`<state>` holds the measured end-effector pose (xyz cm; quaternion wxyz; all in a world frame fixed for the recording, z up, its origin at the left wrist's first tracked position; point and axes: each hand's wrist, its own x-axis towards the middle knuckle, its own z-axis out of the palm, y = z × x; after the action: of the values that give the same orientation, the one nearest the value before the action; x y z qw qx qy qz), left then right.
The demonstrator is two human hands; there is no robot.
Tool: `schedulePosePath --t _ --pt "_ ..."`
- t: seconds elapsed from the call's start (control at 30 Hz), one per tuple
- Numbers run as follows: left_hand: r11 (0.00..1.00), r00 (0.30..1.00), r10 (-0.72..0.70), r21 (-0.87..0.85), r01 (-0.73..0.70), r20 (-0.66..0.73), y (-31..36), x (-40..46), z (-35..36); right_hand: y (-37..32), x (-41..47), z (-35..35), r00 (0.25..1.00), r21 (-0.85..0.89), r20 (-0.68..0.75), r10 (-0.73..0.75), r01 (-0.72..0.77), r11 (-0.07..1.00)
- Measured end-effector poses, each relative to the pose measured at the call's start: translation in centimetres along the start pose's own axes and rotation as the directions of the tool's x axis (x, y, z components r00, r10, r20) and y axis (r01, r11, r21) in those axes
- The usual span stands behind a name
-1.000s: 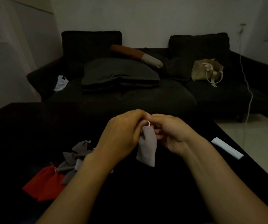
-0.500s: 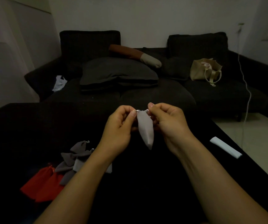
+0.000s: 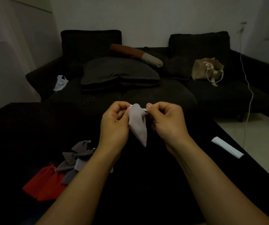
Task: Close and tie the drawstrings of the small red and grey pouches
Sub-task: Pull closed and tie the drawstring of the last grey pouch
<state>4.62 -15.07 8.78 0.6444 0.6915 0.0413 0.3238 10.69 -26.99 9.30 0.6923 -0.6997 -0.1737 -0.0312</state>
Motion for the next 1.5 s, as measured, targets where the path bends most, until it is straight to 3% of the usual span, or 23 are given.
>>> schedulePosePath --t 0.4,0.73,0.9,1.07,1.2,1.33,1.5 --pt "0.997 1.000 0.012 -0.073 -0.011 0.015 0.2 -0.1 -0.3 0.0 -0.1 0.0 0.993 0.020 -0.042 -0.111 0.111 0.994" --pt "0.997 0.992 0.075 -0.038 -0.072 0.103 -0.3 -0.1 -1.5 -0.2 -0.7 -0.8 0.993 0.087 0.076 -0.091 0.084 0.993" --pt "0.996 0.996 0.053 -0.078 -0.048 0.066 -0.4 -0.2 -0.8 0.0 -0.7 0.0 0.996 0.093 0.006 -0.094 0.093 0.991" --pt "0.971 1.000 -0.024 -0.238 0.028 0.018 -0.7 0.1 -0.1 0.1 -0.5 0.7 0.994 0.091 -0.066 -0.092 0.097 0.991" --pt "0.971 0.997 -0.060 -0.229 0.071 0.054 -1.1 0.6 -1.0 0.4 0.0 0.2 0.993 0.122 0.118 -0.006 -0.009 0.992" --pt "0.956 0.992 -0.095 -0.268 0.115 0.086 -1.8 0.6 -1.6 1.3 -0.1 -0.3 0.916 0.057 0.374 0.149 -0.183 0.981" --pt "0.963 0.964 -0.225 -0.122 0.243 0.144 -2.9 1.2 -3.4 2.6 -0.5 0.4 0.909 0.053 0.363 0.205 -0.240 0.969"
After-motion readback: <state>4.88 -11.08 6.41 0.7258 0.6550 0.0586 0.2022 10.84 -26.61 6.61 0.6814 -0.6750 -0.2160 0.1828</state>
